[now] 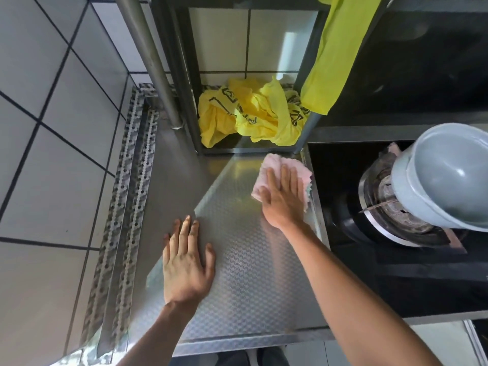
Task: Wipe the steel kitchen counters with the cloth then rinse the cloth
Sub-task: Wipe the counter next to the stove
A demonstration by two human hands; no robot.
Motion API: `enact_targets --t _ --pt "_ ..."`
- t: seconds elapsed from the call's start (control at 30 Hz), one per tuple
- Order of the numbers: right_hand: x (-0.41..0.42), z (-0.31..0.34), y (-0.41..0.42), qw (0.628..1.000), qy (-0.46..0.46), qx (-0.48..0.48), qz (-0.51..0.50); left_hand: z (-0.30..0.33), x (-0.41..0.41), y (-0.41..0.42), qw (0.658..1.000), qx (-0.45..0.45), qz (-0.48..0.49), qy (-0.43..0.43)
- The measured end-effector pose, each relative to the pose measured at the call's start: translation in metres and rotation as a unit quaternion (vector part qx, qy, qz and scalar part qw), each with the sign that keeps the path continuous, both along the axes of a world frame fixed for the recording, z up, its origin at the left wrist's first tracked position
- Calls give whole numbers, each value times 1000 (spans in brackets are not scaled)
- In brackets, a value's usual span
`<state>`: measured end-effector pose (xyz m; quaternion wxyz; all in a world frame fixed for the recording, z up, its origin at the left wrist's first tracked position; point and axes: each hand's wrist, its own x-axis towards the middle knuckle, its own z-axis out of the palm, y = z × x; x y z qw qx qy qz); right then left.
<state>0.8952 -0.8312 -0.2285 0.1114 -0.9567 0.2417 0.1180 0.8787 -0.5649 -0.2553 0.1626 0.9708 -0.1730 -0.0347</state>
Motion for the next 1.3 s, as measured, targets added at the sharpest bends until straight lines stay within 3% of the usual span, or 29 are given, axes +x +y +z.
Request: enact_targets --t 0.17,0.3,0.5,0.67,0.87,1.03,1.13,1.3 --pt "-24 -6 59 985 -40 18 164 -4 0 2 1000 -2 0 -6" --pt "-76 -6 45 964 -45 29 260 -7 1 3 1000 -3 -5 -15" --pt "-40 9 -47 993 -11 -22 112 -8 -2 -1 1000 -4 -5 -9" --pt "36 0 0 999 -19 15 31 -7 4 7 1000 8 8 -12" --pt "11 -9 76 967 -93 37 237 -7 1 2 1000 3 -6 -2" --pt "-56 -7 34 938 -53 3 343 0 3 8 998 -45 -20 29" --pt "-63 -1 -11 958 -20 -13 287 5 0 28 995 -72 -50 43" --pt "-3 2 7 998 -30 -24 46 7 -35 78 998 -50 -16 35"
